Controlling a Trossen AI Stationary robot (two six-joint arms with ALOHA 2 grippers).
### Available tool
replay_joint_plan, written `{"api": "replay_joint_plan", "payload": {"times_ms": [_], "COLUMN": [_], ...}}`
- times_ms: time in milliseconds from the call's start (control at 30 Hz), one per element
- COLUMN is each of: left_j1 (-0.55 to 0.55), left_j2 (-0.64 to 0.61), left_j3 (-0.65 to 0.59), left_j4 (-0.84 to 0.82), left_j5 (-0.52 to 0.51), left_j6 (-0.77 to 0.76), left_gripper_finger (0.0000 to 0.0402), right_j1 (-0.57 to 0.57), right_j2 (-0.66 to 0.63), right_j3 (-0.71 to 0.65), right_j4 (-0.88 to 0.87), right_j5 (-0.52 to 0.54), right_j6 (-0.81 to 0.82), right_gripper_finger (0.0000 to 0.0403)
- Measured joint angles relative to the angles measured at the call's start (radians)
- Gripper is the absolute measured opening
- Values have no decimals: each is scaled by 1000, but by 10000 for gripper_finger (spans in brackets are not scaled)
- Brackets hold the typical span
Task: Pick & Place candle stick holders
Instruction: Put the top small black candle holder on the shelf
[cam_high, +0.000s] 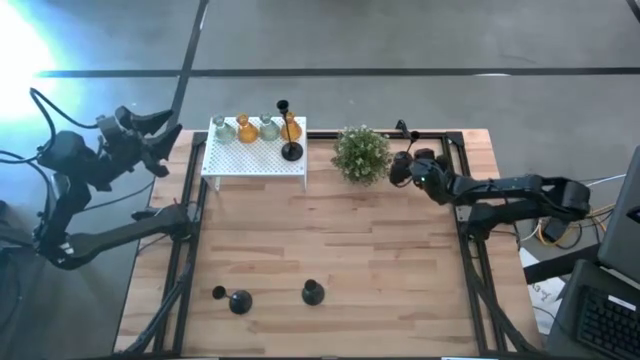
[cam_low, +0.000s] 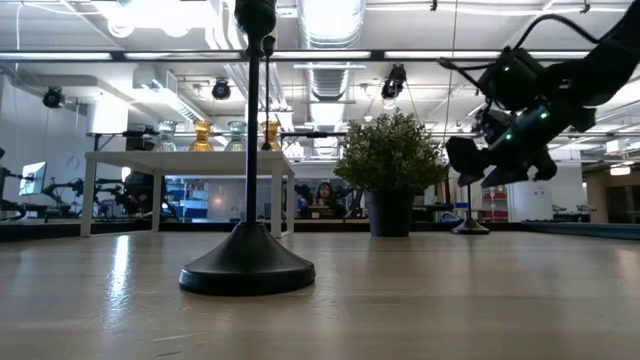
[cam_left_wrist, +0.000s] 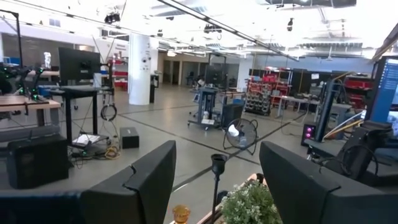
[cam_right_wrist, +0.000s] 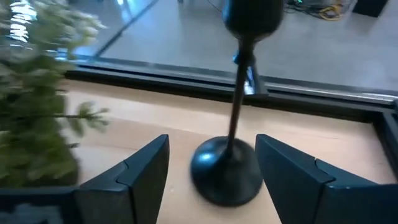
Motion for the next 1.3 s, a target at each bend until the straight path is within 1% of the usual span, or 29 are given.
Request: {"api": "replay_joint_plan", "payload": {"times_ms": [267,400,500,567,633,700,733,867,1067,1100,1167,1300], "left_j1": [0,0,0,0,0,0,0,0,0,0,0,0], "left_j2": [0,0,0,0,0,0,0,0,0,0,0,0], "left_j3": [0,0,0,0,0,0,0,-1,-8,-8,-8,-8], "left_j4": [0,0,-1,-1,-1,-1,-1,-1,-4,-6,-14,-20], "left_j5": [-7,-8,-10,-13,-15,-16,-16,-16,-16,-15,1,99], "left_j6": [0,0,0,0,0,0,0,1,9,9,3,-25], "left_gripper_finger": [237,237,237,237,237,237,237,237,237,237,237,237], "right_j1": [-112,-160,-176,-181,-184,-186,-186,-186,-180,-180,-181,-172], "right_j2": [115,151,171,175,164,139,122,26,-199,-239,-308,-392], "right_j3": [73,107,130,142,157,174,181,206,279,303,360,508], "right_j4": [3,5,5,2,-37,-98,-137,-299,-531,-573,-646,-811], "right_j5": [-9,-84,-101,-100,-98,-96,-93,-70,-80,-97,-164,-340], "right_j6": [-5,-5,-20,-38,-49,-49,-48,-66,-168,-176,-180,-177], "right_gripper_finger": [223,211,182,148,102,46,27,13,11,11,10,10]}}
